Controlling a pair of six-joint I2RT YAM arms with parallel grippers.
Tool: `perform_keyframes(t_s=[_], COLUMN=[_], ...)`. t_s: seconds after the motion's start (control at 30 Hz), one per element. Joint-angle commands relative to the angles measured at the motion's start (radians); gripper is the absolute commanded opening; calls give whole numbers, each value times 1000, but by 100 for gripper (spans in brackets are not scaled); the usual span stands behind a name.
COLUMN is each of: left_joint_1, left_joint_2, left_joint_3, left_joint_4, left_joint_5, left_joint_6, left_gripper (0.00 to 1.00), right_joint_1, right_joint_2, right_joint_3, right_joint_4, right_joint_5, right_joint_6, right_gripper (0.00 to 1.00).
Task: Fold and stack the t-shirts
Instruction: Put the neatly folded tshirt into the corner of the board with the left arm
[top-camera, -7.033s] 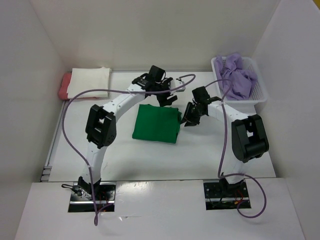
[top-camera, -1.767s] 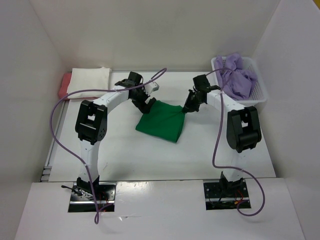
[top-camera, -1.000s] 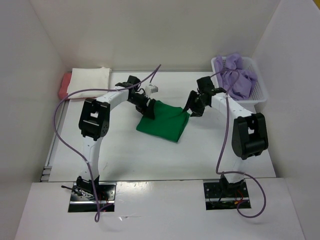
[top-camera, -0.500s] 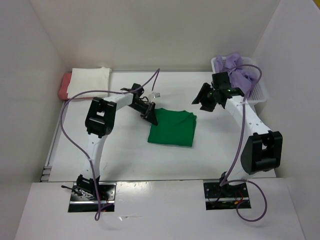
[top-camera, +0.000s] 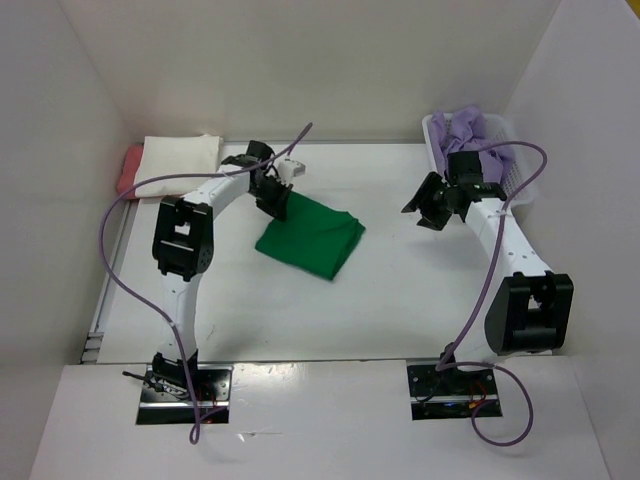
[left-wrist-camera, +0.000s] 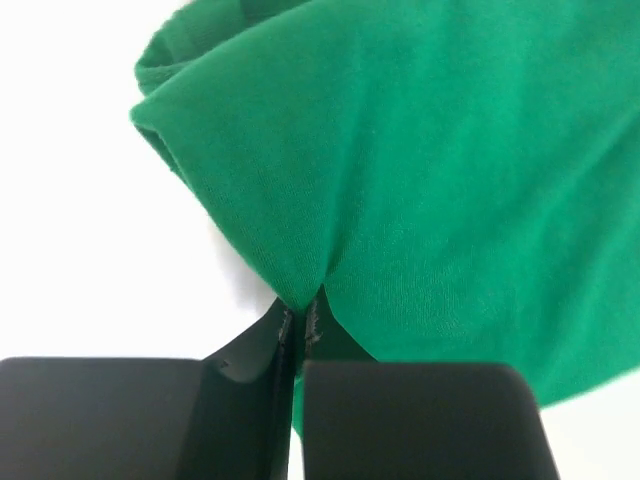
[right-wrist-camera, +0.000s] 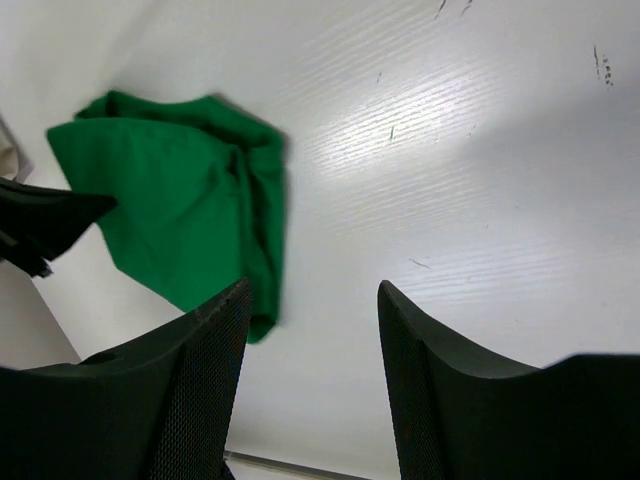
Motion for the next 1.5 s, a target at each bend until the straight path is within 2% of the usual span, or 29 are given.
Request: perform_keyframes(t_s=[0.0,0.17,0.27,0.53,0.63,0.87,1.47], left_joint_1=[33,62,62,109,148,214,344], left_joint_2=[-36,4,29,125,168,321,329], left_joint_3=[90,219,313,529,623,1012,1132], left_joint_4=[-2,7,7,-39,-83,-223,-261], left_joint_5=[-251,-475,-562,-673,-682,-705,-626], left_joint_6=[85,140,169,217,217,217,219], left_gripper=[0,0,0,0,0,0,0], right_joint_1=[-16,-25,-25,-53,-53,-53,-62], right_joint_2=[-50,-50,-50,-59,-68,-68,-68], right_joint_3=[-4,-4,-4,-24,-24,-42,-24], right_joint_4=[-3,6,6,15,6,6,-22], right_joint_5=[-5,-5,-5,-5,-5,-5,4], right_joint_6=[-19,-28,-28,-38,-47,-47,-56], right_gripper=[59,59,59,60,60,60,60])
